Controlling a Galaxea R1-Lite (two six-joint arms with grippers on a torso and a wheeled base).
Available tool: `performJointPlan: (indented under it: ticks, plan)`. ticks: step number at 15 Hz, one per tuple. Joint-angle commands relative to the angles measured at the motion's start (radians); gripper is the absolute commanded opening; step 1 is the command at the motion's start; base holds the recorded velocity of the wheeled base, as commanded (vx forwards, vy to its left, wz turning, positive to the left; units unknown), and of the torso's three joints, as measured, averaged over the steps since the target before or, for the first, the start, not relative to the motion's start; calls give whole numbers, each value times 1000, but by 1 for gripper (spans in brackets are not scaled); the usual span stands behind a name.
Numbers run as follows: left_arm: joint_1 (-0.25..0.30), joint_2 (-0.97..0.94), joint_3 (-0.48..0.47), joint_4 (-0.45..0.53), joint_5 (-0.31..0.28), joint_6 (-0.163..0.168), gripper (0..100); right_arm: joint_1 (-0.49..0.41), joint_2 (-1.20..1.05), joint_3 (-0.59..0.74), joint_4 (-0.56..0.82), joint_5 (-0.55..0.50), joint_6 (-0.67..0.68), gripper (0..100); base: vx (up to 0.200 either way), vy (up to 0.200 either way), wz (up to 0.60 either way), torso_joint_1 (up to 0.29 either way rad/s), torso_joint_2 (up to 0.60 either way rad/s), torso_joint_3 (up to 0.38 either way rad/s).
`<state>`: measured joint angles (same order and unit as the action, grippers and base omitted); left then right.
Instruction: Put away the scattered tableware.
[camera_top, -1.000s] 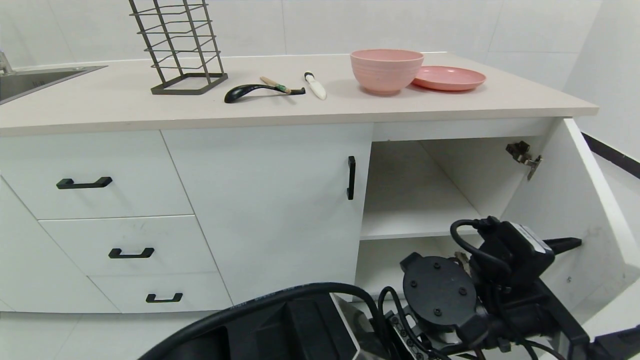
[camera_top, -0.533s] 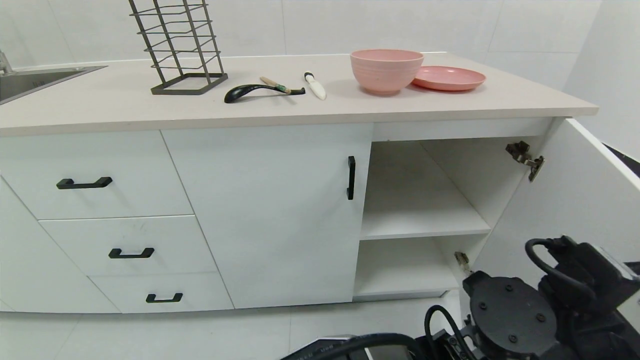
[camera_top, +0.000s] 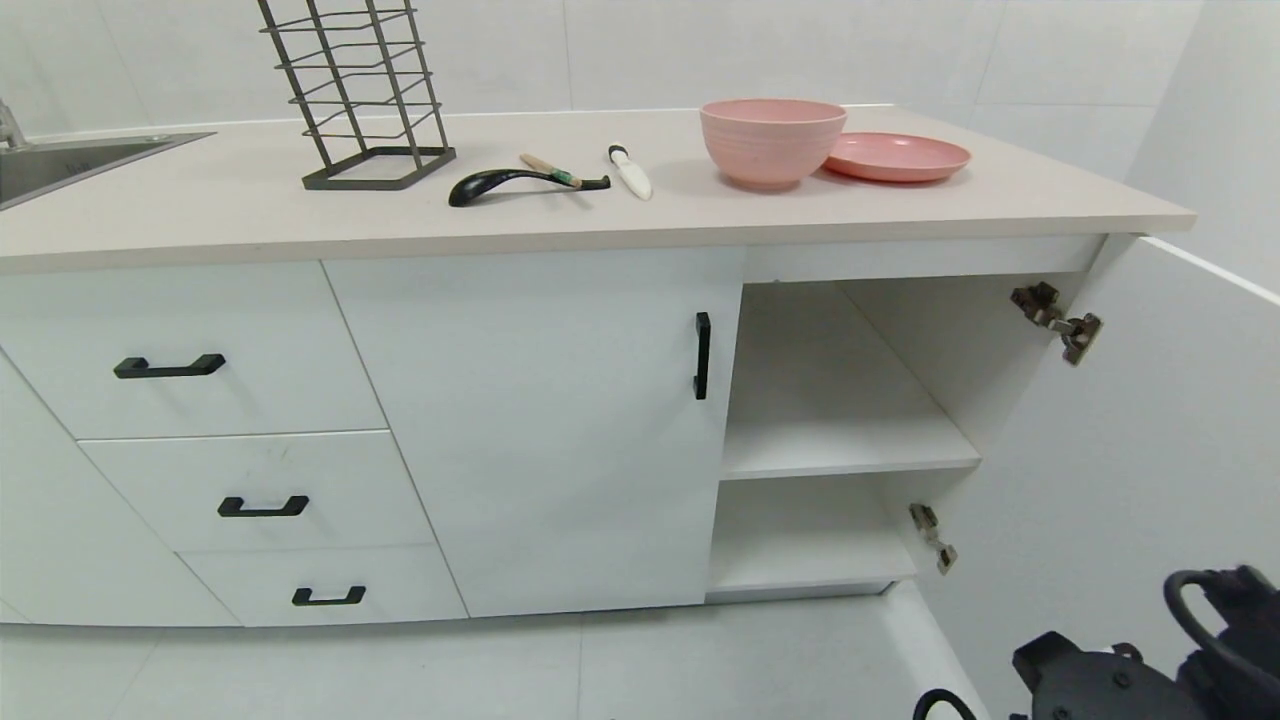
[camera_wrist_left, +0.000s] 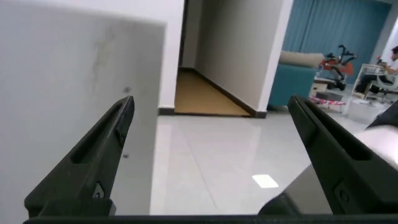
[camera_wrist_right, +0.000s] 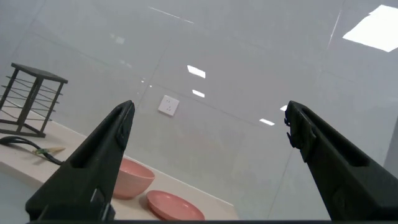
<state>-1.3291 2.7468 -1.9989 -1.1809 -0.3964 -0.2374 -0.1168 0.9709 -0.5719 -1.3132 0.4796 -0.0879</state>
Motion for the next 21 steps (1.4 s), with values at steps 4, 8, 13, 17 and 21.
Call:
performJointPlan:
  ticks: [4,8,13,17,21]
  plan:
    - [87,-334,577,-218,7,0,100,9,3,76,3,4,-3,100,0,0,0,0,0,0]
    - [197,-647,1103,-390,10,4,100,40,39,150,0,10,-10,100,0,0,0,0,0,0]
    - [413,-1053,1470,-390,11,61,100,94,66,230,-6,13,-41,100,0,0,0,0,0,0]
    - [642,-1354,1773,-390,10,75,100,132,89,276,-12,13,-44,100,0,0,0,0,0,0]
    - [762,-1629,1999,-390,10,87,100,163,95,359,-14,21,-69,100,0,0,0,0,0,0]
